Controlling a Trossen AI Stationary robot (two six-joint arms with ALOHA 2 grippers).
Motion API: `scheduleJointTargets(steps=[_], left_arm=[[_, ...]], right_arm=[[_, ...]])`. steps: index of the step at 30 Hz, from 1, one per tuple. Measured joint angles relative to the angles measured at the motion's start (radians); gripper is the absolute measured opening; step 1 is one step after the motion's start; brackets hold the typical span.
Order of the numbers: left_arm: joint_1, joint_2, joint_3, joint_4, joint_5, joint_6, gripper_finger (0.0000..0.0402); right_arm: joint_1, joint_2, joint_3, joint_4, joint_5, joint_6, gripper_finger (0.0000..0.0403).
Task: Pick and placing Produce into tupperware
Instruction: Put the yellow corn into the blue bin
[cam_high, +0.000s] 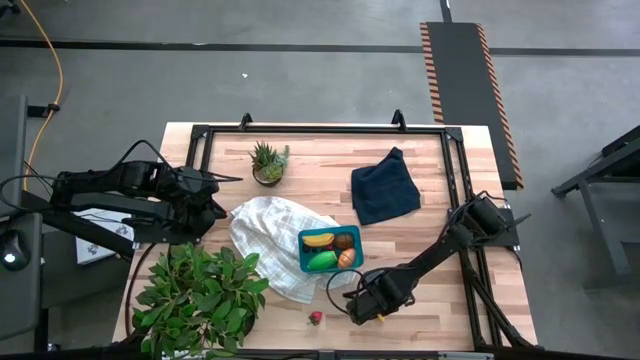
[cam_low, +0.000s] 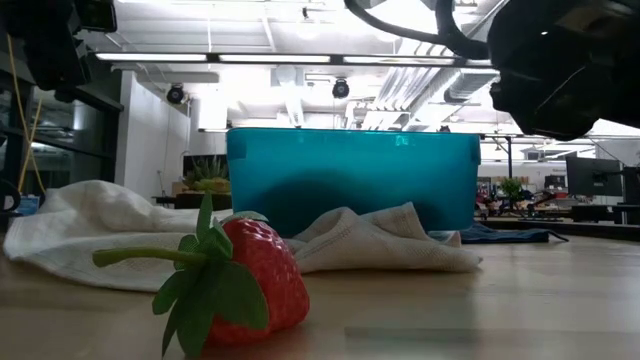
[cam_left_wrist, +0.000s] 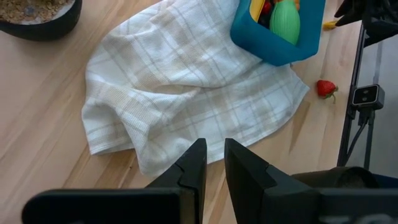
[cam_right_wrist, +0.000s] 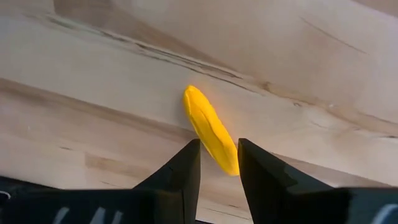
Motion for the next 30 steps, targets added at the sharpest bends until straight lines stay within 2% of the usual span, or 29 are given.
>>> scheduleJointTargets(steps=[15, 21, 30], left_arm=[[0.0, 0.0, 0.0, 0.0, 0.0, -0.008, 0.0046], [0.0, 0.0, 0.0, 0.0, 0.0, -0.011, 0.0046], [0.0, 0.0, 0.0, 0.0, 0.0, -0.011, 0.0046]], right_arm=[[0.0, 0.0, 0.0, 0.001, 0.0, -0.216, 0.0096], [0.0, 0.0, 0.0, 0.036, 0.007, -0.244, 0.0096], [-0.003, 0.0, 0.0, -0.007, 0.025, -0.251, 0.0091]])
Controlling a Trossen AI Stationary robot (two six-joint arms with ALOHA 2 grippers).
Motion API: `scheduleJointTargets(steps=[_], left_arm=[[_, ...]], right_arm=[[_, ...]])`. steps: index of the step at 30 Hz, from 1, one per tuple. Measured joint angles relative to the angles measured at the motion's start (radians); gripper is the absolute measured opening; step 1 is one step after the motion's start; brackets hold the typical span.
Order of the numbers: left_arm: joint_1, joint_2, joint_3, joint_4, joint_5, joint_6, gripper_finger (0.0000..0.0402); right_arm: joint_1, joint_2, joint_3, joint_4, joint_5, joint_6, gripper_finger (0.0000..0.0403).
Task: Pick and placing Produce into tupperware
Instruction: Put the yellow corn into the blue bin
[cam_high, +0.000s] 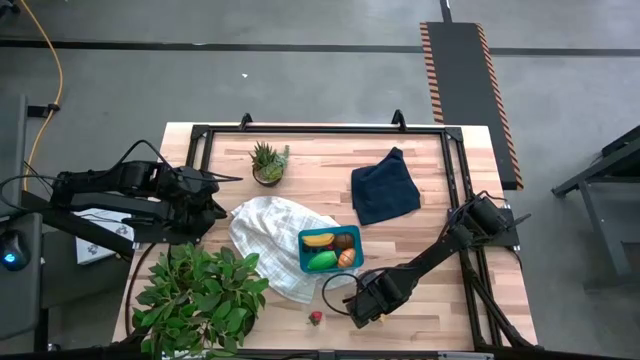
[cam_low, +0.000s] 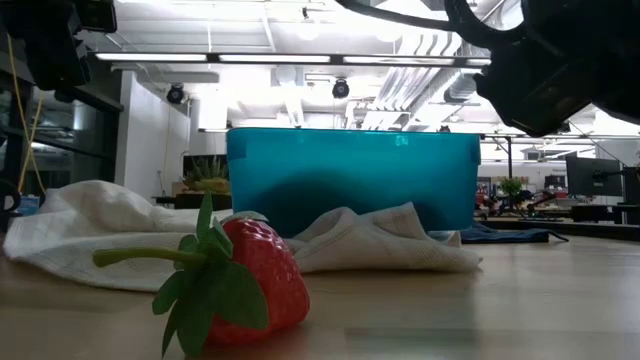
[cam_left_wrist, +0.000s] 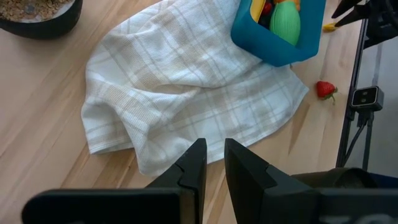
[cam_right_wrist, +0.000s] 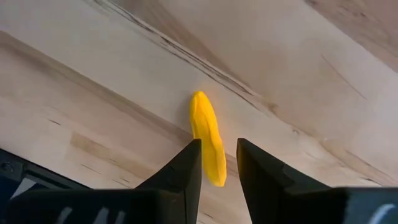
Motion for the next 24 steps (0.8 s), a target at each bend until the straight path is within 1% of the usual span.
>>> scheduleJointTargets(steps=[6, 9, 12, 24], left_arm=[[0.0, 0.0, 0.0, 0.0, 0.0, 0.0, 0.0046], [0.0, 0.0, 0.0, 0.0, 0.0, 0.0, 0.0046], [0.0, 0.0, 0.0, 0.0, 0.0, 0.0, 0.0046], [0.0, 0.0, 0.0, 0.0, 0.0, 0.002, 0.0046]], right_arm=[[-0.004, 0.007, 0.0, -0.003, 0.0, -0.009, 0.0089], [-0.007, 0.009, 0.0, -0.054, 0.0, 0.035, 0.0089], [-0.008, 0.009, 0.0, -0.069, 0.009, 0.068, 0.0089], [-0.008, 0.01, 0.0, -0.071, 0.009, 0.061, 0.0089]])
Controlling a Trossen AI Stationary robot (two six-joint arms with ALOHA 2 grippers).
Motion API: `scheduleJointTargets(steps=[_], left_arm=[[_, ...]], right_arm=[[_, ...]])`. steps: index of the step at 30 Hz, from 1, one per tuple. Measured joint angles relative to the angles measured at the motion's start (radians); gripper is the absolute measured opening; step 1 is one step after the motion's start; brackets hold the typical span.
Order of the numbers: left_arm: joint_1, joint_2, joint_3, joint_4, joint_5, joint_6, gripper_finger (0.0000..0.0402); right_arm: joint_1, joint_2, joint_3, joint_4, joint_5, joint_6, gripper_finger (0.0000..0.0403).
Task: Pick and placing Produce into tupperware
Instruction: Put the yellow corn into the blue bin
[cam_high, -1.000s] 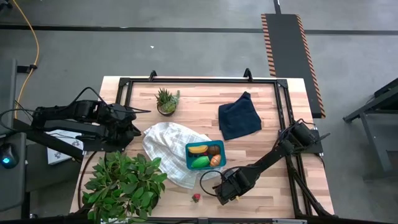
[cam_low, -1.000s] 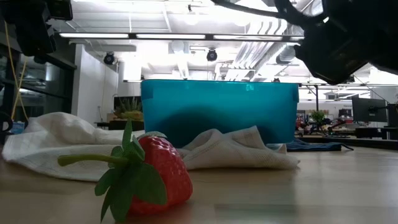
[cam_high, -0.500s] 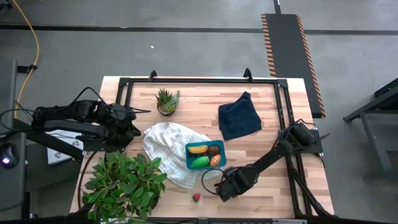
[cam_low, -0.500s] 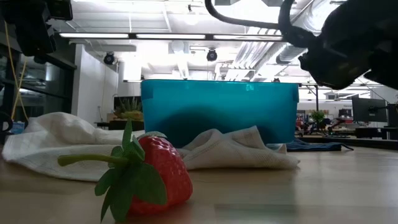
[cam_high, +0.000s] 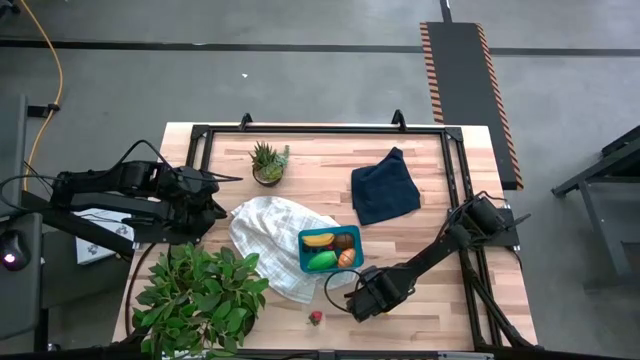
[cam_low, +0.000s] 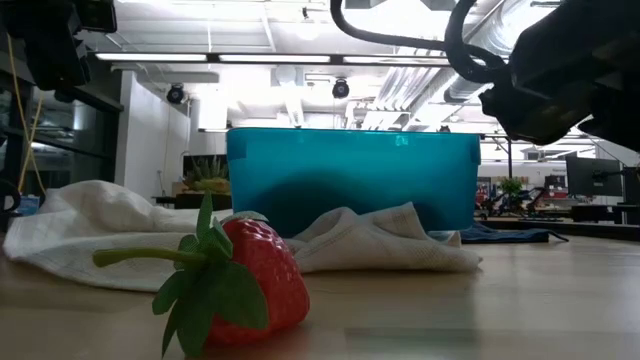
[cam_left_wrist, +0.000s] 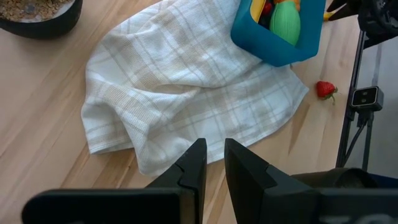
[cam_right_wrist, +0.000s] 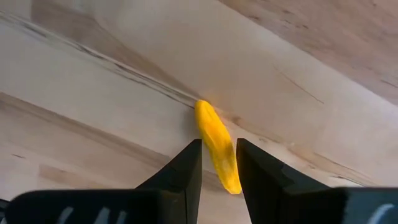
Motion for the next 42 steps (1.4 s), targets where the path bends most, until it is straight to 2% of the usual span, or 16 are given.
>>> scheduleJointTargets(steps=[8, 21, 27, 32, 42], left_arm=[[0.0, 0.0, 0.0, 0.0, 0.0, 0.001, 0.0046], [0.0, 0.0, 0.0, -0.003, 0.0, 0.002, 0.0046], [0.0, 0.0, 0.0, -0.003, 0.0, 0.002, 0.0046], [0.0, 0.0, 0.0, -0.003, 0.0, 0.002, 0.0046], [0.0, 0.0, 0.0, -0.003, 0.0, 0.002, 0.0046]], right_arm=[[-0.001, 0.018, 0.0, 0.012, -0.023, -0.004, 0.0081], [-0.001, 0.023, 0.0, 0.022, -0.016, 0.008, 0.0022], [-0.005, 0.023, 0.006, 0.015, -0.015, 0.008, 0.002], [-0.021, 0.023, 0.078, -0.014, -0.002, -0.018, 0.0019], [-0.057, 0.023, 0.279, -0.109, 0.112, -0.102, 0.0019]])
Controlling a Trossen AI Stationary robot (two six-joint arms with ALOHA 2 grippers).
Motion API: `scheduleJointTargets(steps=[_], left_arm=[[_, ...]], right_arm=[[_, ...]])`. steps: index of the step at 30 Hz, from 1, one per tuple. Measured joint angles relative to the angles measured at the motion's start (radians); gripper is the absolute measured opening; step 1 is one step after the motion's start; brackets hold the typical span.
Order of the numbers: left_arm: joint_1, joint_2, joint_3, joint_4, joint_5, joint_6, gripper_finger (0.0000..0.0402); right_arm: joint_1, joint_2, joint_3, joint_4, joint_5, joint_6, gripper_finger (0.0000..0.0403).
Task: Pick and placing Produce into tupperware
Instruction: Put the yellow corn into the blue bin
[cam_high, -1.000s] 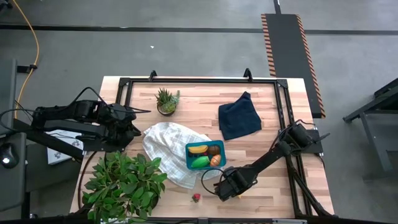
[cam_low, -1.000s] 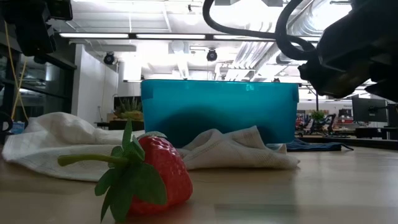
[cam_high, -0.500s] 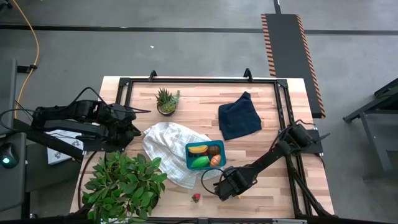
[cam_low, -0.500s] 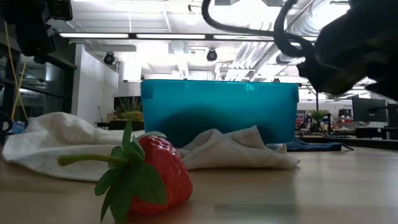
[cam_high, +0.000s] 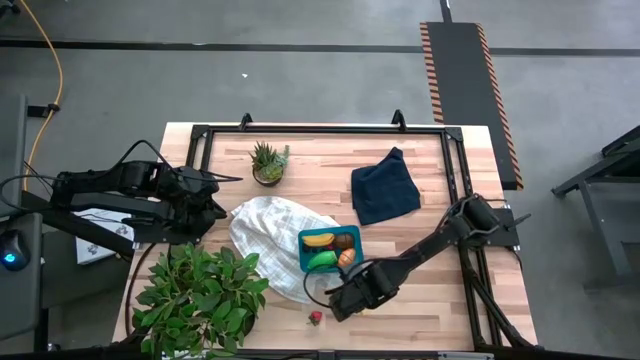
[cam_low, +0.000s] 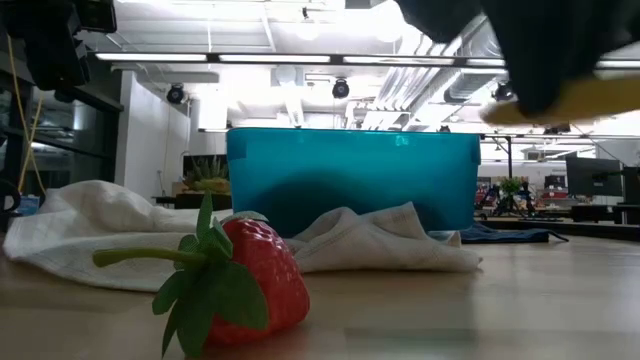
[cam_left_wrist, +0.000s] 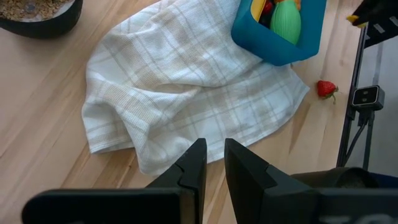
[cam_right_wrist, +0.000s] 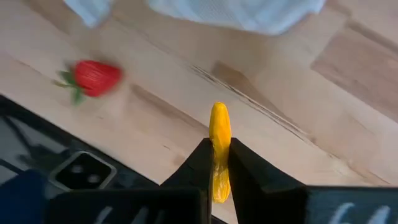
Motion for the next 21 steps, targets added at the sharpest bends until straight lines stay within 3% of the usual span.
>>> scheduleJointTargets(steps=[8, 21], left_arm=[[0.0, 0.0, 0.0, 0.0, 0.0, 0.0, 0.0046], [0.0, 0.0, 0.0, 0.0, 0.0, 0.0, 0.0046]], right_arm=[[-0.026, -0.001, 0.137, -0.137, 0.017, -0.029, 0.0019], [-0.068, -0.001, 0.44, -0.509, 0.033, -0.115, 0.0019]])
